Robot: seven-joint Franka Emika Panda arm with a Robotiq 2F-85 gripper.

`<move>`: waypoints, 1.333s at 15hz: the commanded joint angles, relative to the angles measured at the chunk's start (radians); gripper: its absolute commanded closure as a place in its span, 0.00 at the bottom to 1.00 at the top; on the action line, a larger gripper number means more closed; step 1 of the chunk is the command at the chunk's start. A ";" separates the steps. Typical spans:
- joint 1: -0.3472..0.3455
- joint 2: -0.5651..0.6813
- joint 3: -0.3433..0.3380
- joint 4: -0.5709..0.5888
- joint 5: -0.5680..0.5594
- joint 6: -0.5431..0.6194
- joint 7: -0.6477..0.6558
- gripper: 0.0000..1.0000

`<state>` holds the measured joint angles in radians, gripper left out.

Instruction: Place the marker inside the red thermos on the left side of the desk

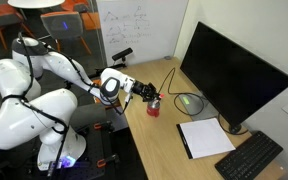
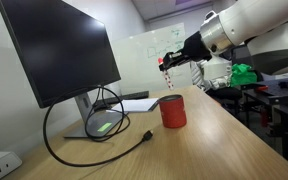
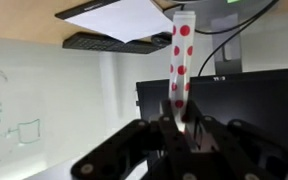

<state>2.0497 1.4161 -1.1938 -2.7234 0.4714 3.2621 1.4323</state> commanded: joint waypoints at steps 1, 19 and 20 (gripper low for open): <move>0.019 -0.080 0.002 -0.037 0.048 0.041 -0.097 0.95; -0.130 -0.223 0.017 0.057 0.094 0.079 -0.262 0.95; -0.145 -0.232 0.019 0.066 0.093 0.081 -0.274 0.95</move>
<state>1.9661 1.2682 -1.1831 -2.6746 0.5539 3.2905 1.2355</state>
